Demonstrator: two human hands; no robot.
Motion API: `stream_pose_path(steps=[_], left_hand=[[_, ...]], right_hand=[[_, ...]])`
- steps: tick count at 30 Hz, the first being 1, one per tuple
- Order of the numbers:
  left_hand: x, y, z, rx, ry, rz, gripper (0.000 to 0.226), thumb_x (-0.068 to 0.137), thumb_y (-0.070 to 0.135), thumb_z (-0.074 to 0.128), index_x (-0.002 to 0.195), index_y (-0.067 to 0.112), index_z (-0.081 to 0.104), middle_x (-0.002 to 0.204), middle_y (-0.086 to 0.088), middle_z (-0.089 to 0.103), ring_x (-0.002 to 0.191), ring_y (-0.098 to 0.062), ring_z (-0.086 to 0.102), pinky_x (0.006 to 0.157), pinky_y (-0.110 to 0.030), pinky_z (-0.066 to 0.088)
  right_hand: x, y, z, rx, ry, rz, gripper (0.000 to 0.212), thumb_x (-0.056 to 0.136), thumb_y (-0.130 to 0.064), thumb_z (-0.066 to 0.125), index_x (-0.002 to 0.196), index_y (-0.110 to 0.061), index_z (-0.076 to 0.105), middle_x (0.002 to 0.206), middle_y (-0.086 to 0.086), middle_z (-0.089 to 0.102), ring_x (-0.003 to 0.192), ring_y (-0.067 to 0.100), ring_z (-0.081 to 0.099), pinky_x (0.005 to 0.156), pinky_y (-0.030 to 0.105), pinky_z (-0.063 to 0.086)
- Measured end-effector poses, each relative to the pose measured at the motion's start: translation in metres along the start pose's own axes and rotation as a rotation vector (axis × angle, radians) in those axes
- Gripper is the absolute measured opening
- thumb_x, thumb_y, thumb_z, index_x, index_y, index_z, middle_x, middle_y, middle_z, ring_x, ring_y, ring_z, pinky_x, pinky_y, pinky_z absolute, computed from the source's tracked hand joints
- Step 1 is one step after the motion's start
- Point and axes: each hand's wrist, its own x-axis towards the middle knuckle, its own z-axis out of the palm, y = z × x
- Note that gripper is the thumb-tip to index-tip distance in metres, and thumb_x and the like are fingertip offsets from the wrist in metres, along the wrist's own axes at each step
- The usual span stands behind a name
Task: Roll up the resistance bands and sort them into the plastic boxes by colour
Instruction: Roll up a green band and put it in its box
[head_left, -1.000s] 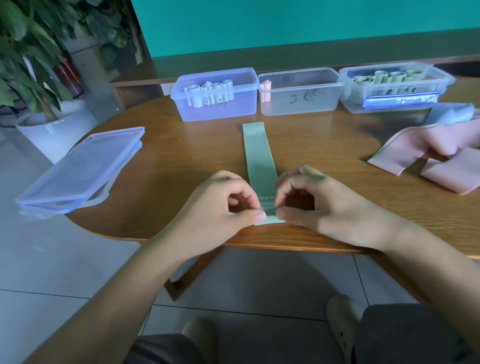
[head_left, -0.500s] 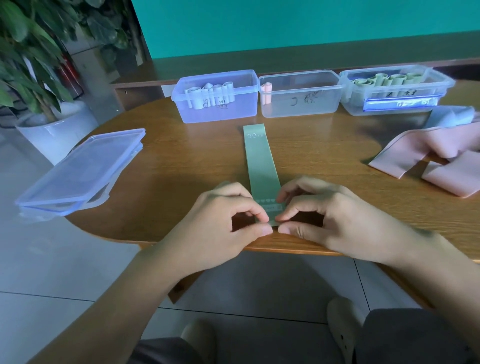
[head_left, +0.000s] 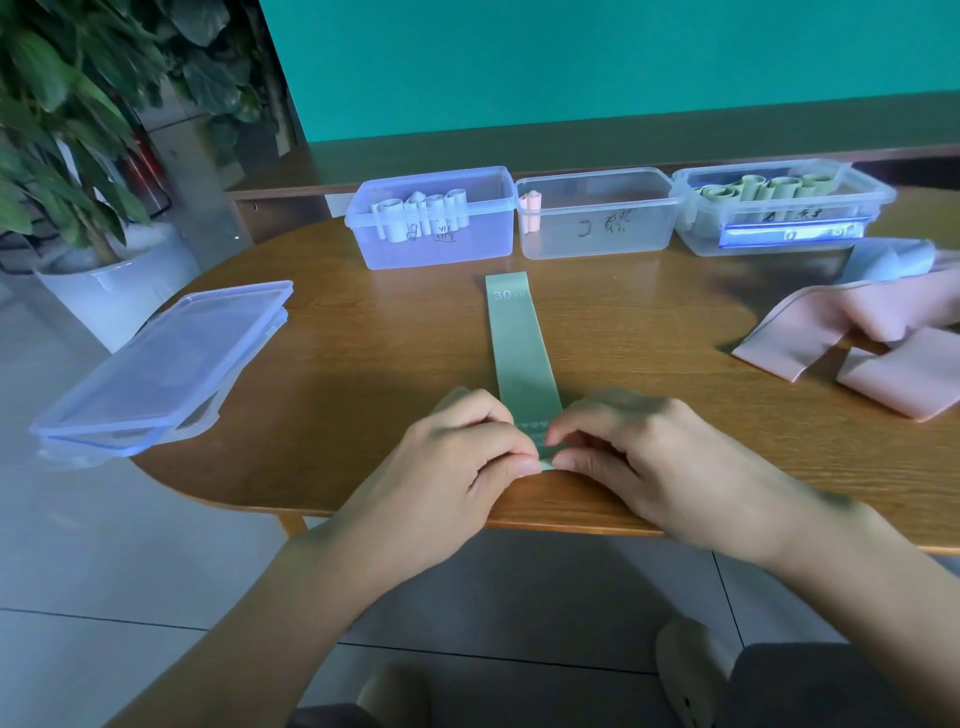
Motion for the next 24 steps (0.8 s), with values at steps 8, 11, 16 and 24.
stream_pose_path(steps=[8,11,16,24], left_hand=[[0.001,0.004,-0.001,-0.015,-0.011,-0.036,0.008,0.095,0.029,0.064,0.096,0.026,0.071,0.093,0.017,0.059,0.091,-0.002,0.057,0.073,-0.007,0.041],[0.002,0.004,0.0,-0.057,0.001,-0.071,0.011,0.091,0.034,0.068,0.098,0.027,0.072,0.095,0.018,0.058,0.092,-0.003,0.058,0.075,-0.009,0.043],[0.002,0.004,0.0,-0.052,0.045,-0.09,0.011,0.091,0.031,0.069,0.096,0.024,0.076,0.095,0.017,0.06,0.091,-0.001,0.059,0.073,-0.006,0.042],[0.003,0.007,0.001,0.095,0.026,-0.085,0.028,0.097,0.04,0.055,0.104,0.023,0.076,0.101,0.014,0.061,0.09,-0.001,0.057,0.074,-0.005,0.044]], right_hand=[[0.01,0.008,0.001,0.068,-0.05,0.083,0.005,0.099,-0.029,0.063,0.095,-0.03,0.064,0.092,-0.016,0.06,0.089,0.004,0.058,0.08,0.024,0.046],[0.012,0.009,0.001,0.057,-0.053,0.107,0.006,0.1,-0.031,0.061,0.096,-0.031,0.065,0.093,-0.017,0.059,0.088,0.003,0.057,0.079,0.024,0.047],[0.014,0.012,0.001,0.052,-0.03,0.114,0.008,0.099,-0.033,0.062,0.095,-0.028,0.067,0.091,-0.016,0.062,0.087,0.004,0.059,0.079,0.026,0.048],[0.008,0.015,0.002,0.049,0.036,0.061,0.019,0.1,-0.04,0.057,0.102,-0.026,0.07,0.097,-0.016,0.062,0.092,0.003,0.06,0.083,0.029,0.05]])
